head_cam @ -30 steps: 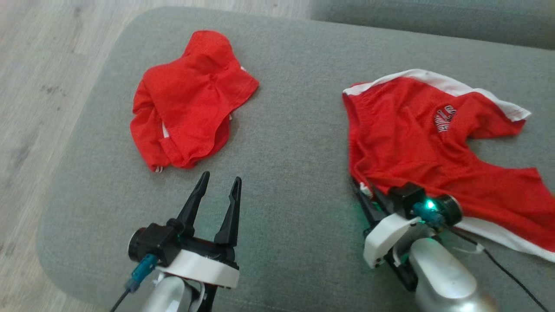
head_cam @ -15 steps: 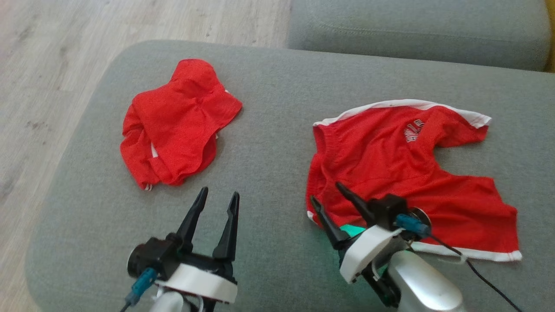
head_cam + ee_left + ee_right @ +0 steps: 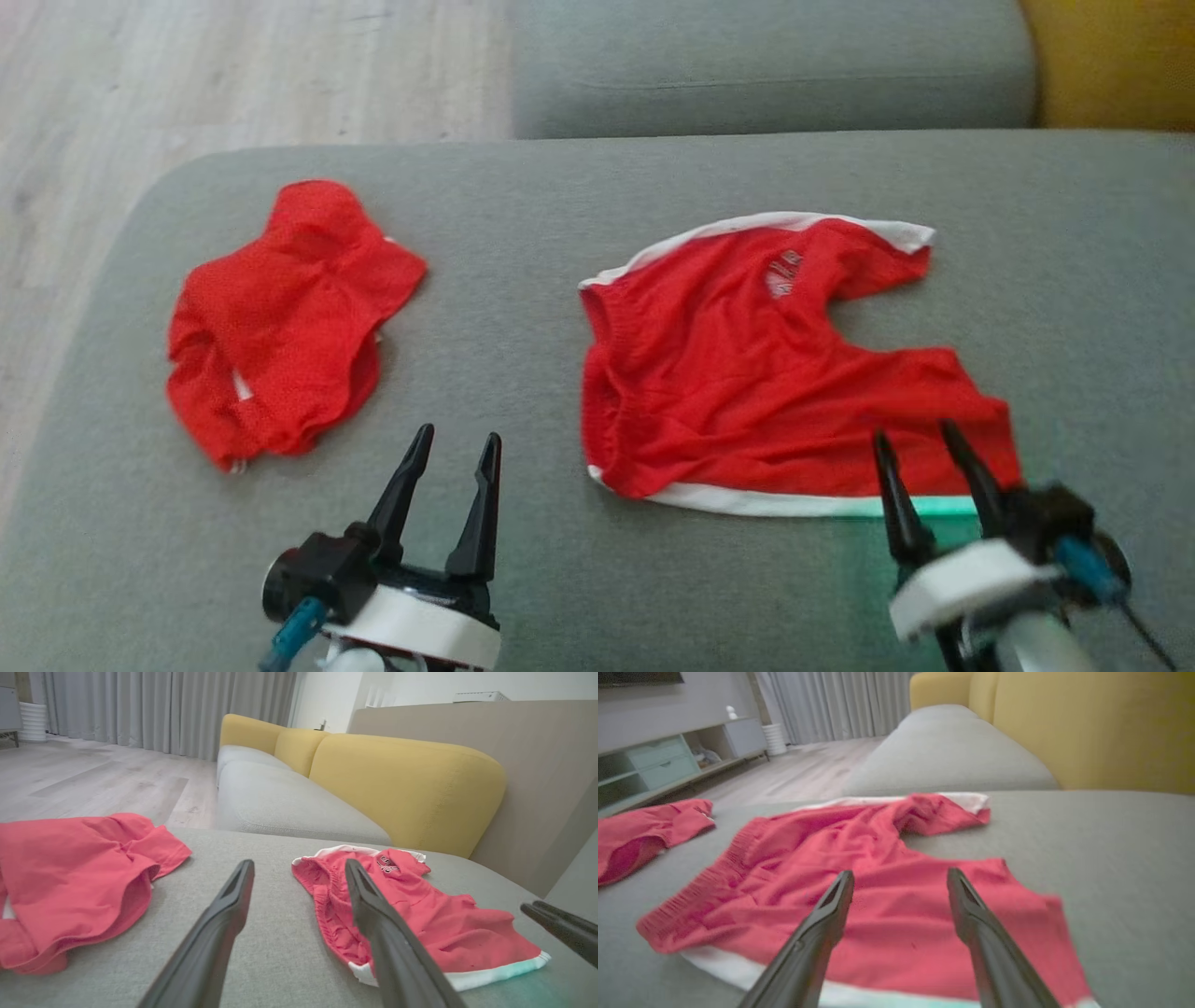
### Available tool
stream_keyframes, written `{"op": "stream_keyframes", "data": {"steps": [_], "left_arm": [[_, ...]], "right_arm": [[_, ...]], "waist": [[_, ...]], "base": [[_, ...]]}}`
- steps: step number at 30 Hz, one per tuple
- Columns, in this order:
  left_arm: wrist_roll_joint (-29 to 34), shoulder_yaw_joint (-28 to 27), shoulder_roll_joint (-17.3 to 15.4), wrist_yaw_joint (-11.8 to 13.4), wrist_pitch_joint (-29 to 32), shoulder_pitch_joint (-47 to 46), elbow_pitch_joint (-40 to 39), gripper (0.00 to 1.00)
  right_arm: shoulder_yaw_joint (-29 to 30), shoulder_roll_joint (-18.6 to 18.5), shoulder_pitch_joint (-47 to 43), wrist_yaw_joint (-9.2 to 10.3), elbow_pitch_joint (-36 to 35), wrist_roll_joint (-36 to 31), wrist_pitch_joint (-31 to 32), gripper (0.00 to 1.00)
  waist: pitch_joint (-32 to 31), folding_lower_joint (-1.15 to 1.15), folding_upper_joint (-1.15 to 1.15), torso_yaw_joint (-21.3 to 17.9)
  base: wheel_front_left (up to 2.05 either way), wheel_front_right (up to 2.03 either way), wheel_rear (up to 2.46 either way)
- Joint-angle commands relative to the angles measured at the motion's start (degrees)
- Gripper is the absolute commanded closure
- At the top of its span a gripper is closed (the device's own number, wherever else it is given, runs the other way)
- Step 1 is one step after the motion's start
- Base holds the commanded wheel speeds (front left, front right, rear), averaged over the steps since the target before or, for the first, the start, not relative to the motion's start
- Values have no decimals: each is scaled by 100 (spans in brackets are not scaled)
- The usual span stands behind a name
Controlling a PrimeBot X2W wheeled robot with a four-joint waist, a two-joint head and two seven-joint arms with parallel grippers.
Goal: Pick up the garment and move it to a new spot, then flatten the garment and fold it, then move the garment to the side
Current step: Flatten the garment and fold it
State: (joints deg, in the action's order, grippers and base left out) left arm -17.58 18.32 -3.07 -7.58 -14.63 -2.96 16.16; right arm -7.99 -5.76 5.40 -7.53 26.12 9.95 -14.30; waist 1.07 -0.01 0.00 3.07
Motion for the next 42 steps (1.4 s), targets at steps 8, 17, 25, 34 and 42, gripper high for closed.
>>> {"op": "stream_keyframes", "data": {"steps": [8, 17, 25, 34, 42], "left_arm": [[32, -150, -39, 9, -37, -263, -222, 0], [17, -55, -79, 9, -37, -442, -209, 0], [-26, 34, -123, 9, -37, -571, -198, 0], [-46, 76, -136, 9, -37, -622, -157, 0], [104, 503, -353, 9, -37, -695, -67, 0]], "right_arm": [[576, 274, -384, 4, -459, -520, -69, 0], [1601, 287, 56, 4, 110, -790, 264, 0], [1936, 288, 443, 4, 861, -873, 404, 0], [1978, 288, 574, 4, 1231, -1061, 388, 100], [2179, 288, 596, 4, 1229, -1154, 304, 100]], "waist": [[188, 1, 0, -458], [420, 1, 0, -484], [639, 1, 0, -341], [663, 1, 0, -281], [546, 1, 0, -364]], "base": [[0, 0, 0], [0, 0, 0], [0, 0, 0], [0, 0, 0], [0, 0, 0]]}}
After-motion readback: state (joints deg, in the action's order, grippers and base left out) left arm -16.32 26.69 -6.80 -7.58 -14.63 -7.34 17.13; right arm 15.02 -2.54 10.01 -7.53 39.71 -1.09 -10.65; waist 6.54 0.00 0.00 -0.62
